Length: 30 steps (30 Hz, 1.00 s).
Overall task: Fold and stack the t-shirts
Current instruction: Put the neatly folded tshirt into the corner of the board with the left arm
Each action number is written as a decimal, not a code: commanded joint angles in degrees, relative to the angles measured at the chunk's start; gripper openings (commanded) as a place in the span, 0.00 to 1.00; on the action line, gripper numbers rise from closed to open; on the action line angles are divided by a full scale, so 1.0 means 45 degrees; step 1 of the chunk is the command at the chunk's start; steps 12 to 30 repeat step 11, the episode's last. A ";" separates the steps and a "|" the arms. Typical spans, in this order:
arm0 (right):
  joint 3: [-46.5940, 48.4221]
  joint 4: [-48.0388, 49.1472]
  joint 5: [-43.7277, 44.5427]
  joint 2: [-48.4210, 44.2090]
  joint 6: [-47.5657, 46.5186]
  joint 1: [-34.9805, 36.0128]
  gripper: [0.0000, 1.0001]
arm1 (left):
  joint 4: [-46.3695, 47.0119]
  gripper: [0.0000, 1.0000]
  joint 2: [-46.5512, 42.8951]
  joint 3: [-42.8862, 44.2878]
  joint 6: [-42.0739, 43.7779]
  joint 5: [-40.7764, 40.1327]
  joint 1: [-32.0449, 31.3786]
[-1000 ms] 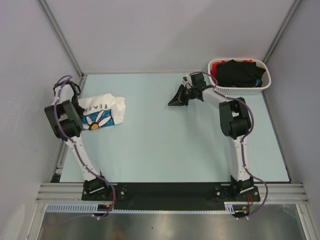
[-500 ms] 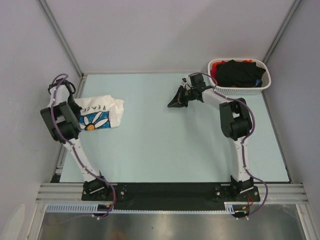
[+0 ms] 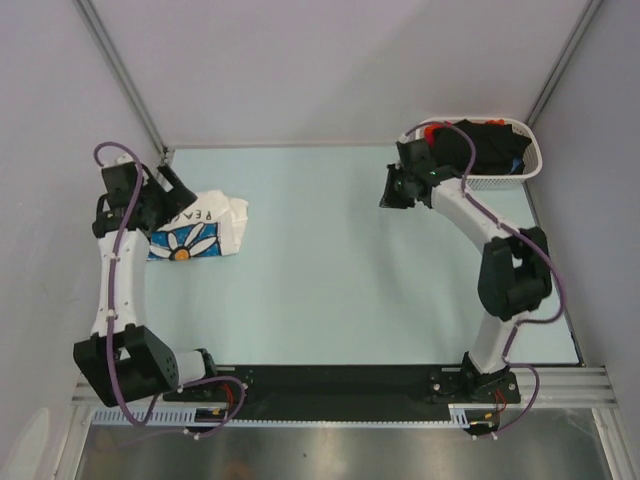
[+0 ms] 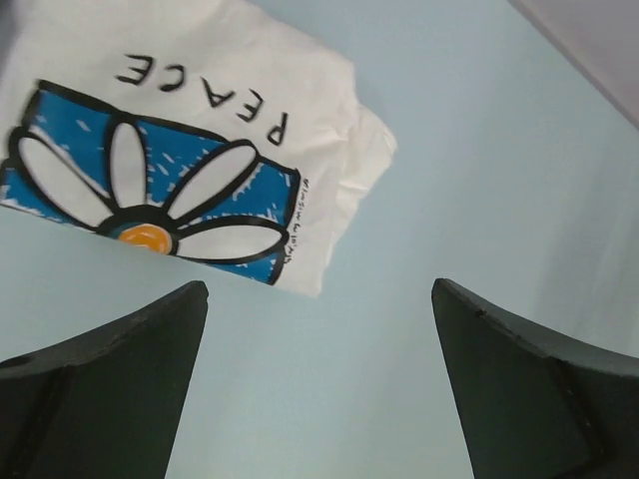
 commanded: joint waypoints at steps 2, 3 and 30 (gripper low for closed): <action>-0.2102 0.0213 0.6365 -0.3657 -0.1775 -0.0174 0.18 | 0.1178 1.00 0.1010 -0.1144 -0.0093 0.1768 -0.1703; -0.2705 0.0351 0.6780 -0.4168 -0.1872 -0.0194 0.19 | 0.1586 1.00 0.1108 -0.1165 -0.0036 0.2237 -0.2016; -0.4489 0.0805 0.7703 -0.6732 -0.1758 -0.0077 0.36 | 0.1999 1.00 0.1734 0.0260 0.0648 0.1657 -0.5825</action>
